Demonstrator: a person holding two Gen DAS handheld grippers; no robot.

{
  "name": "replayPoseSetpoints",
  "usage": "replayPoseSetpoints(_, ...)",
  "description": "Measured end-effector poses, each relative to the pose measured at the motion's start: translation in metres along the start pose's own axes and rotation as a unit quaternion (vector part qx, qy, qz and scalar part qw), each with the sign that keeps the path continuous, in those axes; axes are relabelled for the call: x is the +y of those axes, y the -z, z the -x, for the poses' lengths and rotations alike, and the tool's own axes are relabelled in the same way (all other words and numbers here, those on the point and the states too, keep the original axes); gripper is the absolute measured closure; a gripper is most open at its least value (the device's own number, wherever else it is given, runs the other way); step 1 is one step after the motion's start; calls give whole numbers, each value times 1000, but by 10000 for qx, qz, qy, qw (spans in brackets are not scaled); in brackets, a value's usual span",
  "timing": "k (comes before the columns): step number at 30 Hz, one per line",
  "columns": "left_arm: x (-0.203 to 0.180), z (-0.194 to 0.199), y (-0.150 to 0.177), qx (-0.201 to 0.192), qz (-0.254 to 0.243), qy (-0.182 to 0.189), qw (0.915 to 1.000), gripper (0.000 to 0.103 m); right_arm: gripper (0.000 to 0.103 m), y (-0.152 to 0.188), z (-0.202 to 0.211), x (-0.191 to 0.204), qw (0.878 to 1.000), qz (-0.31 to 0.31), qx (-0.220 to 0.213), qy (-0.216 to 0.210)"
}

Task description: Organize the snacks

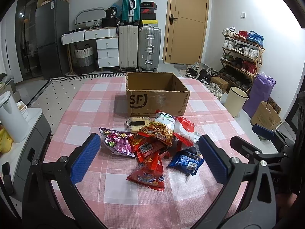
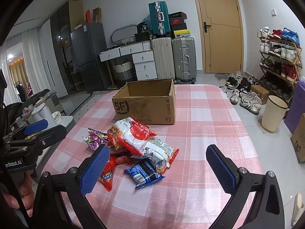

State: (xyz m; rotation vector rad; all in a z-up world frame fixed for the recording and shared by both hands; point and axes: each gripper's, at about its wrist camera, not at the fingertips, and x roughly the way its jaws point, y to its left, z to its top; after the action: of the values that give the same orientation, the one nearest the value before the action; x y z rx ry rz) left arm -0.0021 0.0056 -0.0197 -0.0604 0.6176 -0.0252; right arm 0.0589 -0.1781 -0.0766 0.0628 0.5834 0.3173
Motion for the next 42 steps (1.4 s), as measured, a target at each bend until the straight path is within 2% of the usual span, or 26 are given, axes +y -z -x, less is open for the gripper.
replayPoseSetpoints(20,-5,-2,6,43,15,60,10000,1,0,1,-2,0,10000,-24,11,16)
replayPoseSetpoints(27,1,-8,9,120,110,322,9993,1,0,1,-4,-1,10000,-35,16,14)
replayPoseSetpoints(35,8,-26,19,420,183,403,9981,1,0,4,-6,-4,10000,-56,78,18)
replayPoseSetpoints(42,19,-49,42,775,202,541,9953,1,0,8,-13,-7,9998,-48,164,37)
